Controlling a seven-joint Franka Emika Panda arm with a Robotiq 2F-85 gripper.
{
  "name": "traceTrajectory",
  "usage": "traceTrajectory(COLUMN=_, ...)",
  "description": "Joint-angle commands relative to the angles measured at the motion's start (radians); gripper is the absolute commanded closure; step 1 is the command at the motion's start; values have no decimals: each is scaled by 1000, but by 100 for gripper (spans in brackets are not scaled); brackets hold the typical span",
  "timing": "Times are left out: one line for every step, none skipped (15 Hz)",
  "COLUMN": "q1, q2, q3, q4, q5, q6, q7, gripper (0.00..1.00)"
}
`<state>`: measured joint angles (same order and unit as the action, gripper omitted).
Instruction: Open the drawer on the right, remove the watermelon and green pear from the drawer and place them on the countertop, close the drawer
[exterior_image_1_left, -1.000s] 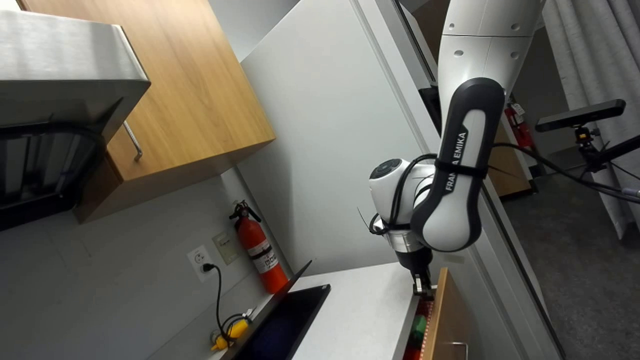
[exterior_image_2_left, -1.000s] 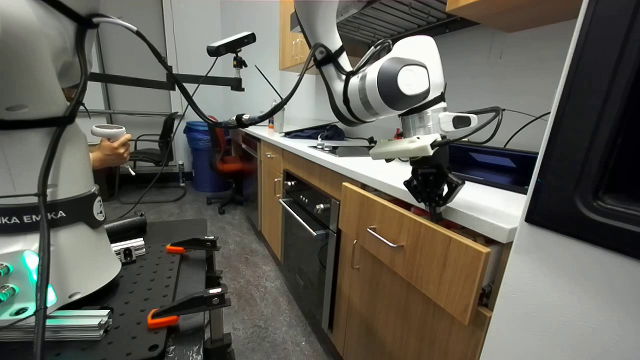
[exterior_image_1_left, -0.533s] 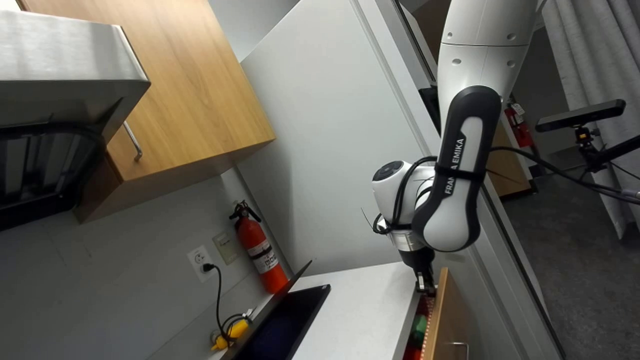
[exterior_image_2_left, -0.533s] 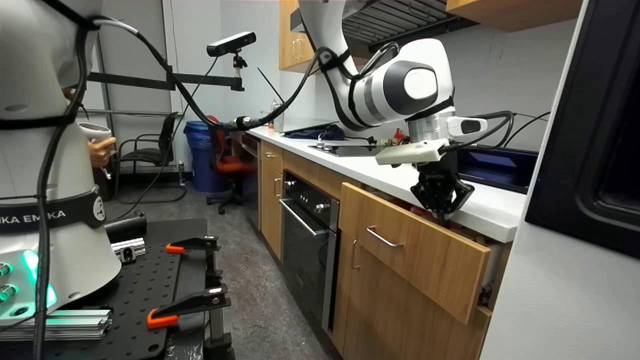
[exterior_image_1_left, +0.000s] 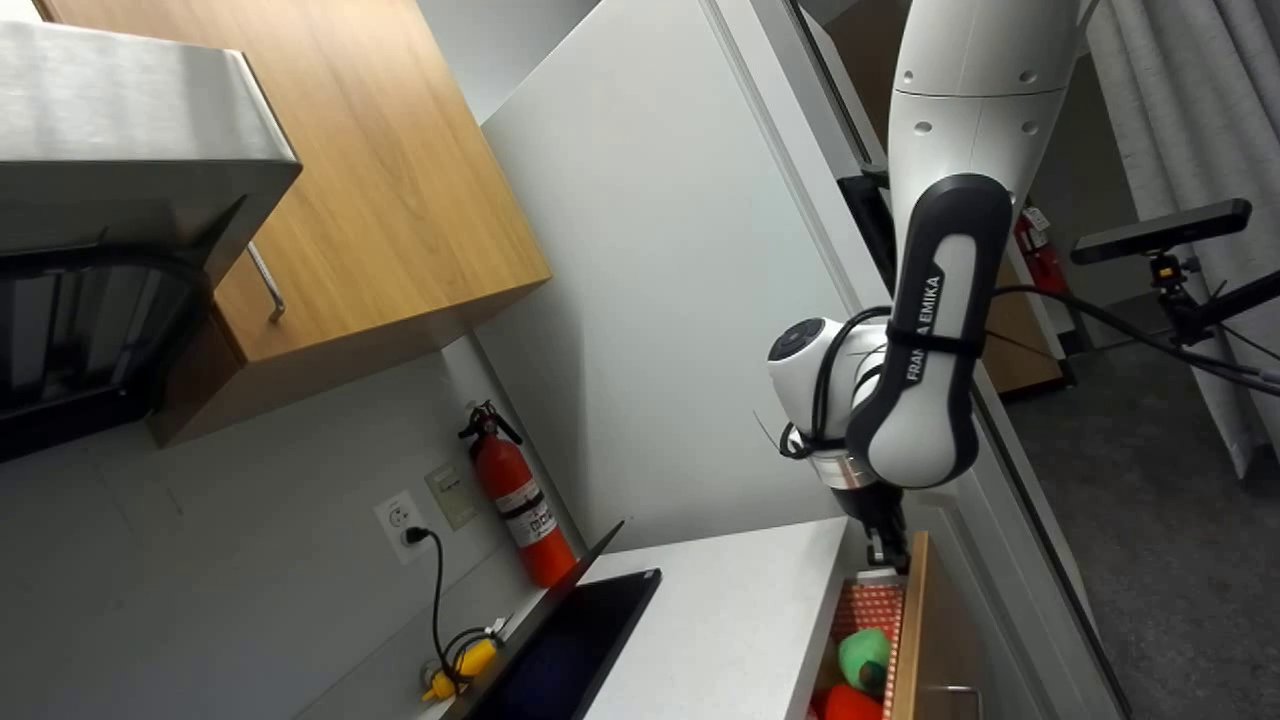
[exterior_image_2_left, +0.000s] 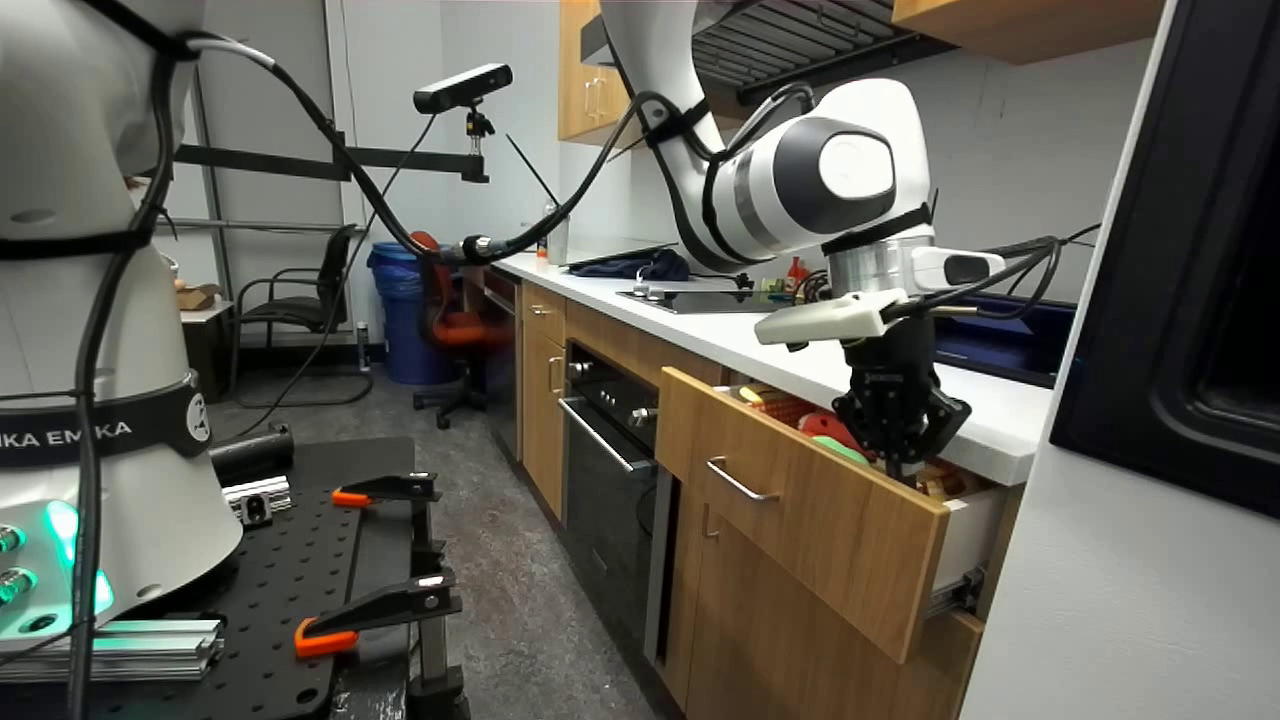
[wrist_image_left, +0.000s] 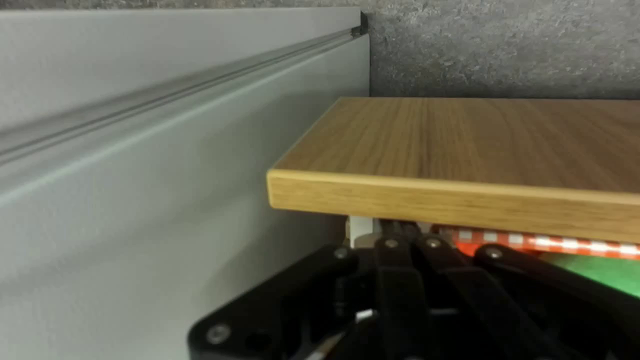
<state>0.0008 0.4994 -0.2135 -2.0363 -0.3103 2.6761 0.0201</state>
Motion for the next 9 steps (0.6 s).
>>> traceTrajectory(q1=14, q2=-43, q3=-45, q4=-47, q5=-33, q6=-65, q7=57, gripper=100)
traceTrajectory(q1=12, q2=-53, q3=-49, q4=-57, q5=-33, q6=-82, q7=59, gripper=100)
traceTrajectory(q1=10, q2=-60, q3=-52, q4=-64, q5=-33, q6=-101, q7=61, gripper=100)
traceTrajectory(q1=8, q2=-74, q3=-51, q4=-78, q5=-33, q6=-119, q7=59, gripper=100)
traceTrajectory(q1=7, q2=-85, q3=-49, q4=-89, q5=-34, q6=-134, q7=58, gripper=100)
traceTrajectory(q1=6, q2=-98, q3=-46, q4=-103, q5=-34, q6=-152, q7=55, gripper=100)
traceTrajectory(q1=6, q2=-113, q3=-42, q4=-117, q5=-35, q6=-167, q7=54, gripper=100)
traceTrajectory(q1=7, q2=-127, q3=-41, q4=-131, q5=-39, q6=-180, q7=56, gripper=100)
traceTrajectory(q1=8, q2=-142, q3=-40, q4=-145, q5=-44, q6=-195, q7=58, gripper=100)
